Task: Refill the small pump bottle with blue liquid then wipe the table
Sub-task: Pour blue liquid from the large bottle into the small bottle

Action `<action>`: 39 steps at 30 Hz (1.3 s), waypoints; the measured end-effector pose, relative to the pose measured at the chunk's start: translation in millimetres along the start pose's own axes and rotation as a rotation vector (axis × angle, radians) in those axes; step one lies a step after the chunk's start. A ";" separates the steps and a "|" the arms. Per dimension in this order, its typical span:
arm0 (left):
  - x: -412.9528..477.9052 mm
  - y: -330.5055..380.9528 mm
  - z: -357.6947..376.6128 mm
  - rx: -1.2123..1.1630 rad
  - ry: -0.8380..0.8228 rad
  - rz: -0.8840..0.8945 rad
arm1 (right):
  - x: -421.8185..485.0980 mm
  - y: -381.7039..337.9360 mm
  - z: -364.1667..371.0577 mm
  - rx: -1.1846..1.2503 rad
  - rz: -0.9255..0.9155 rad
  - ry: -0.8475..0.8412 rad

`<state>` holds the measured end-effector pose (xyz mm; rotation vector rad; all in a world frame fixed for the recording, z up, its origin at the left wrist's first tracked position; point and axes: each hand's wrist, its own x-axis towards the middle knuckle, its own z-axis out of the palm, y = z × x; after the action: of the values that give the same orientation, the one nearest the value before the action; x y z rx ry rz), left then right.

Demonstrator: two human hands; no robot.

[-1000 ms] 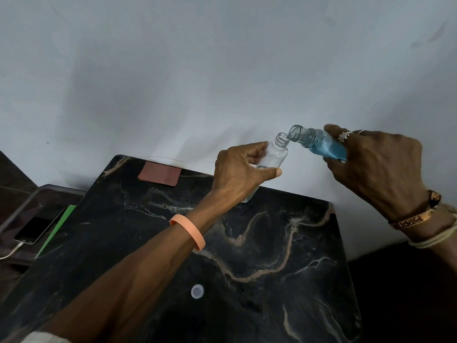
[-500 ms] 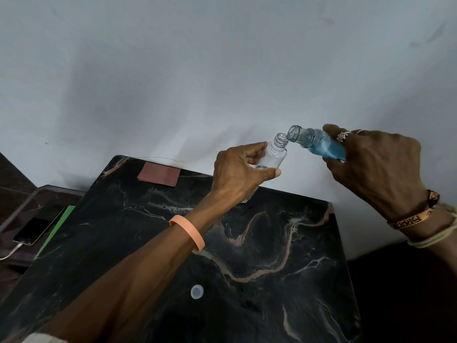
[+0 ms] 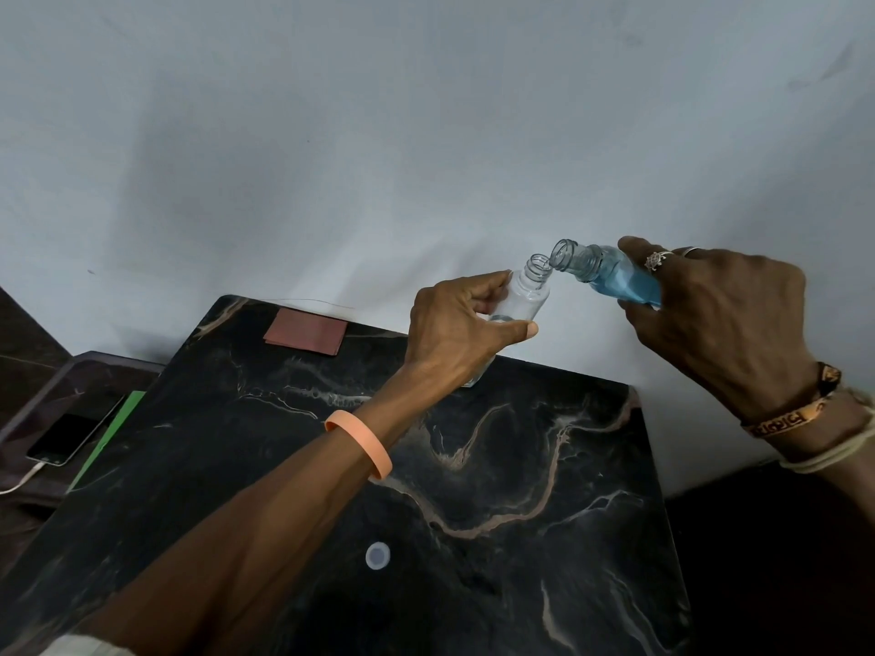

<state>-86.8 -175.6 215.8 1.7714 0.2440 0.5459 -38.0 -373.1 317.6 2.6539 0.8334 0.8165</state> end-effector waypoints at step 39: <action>-2.8 2.0 -2.4 -0.008 0.003 -0.026 | -0.2 -0.1 -0.5 0.006 -0.010 0.020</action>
<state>-90.6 -175.3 217.5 1.7577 0.2659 0.5299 -38.5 -373.0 317.8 2.6489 0.8556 0.8406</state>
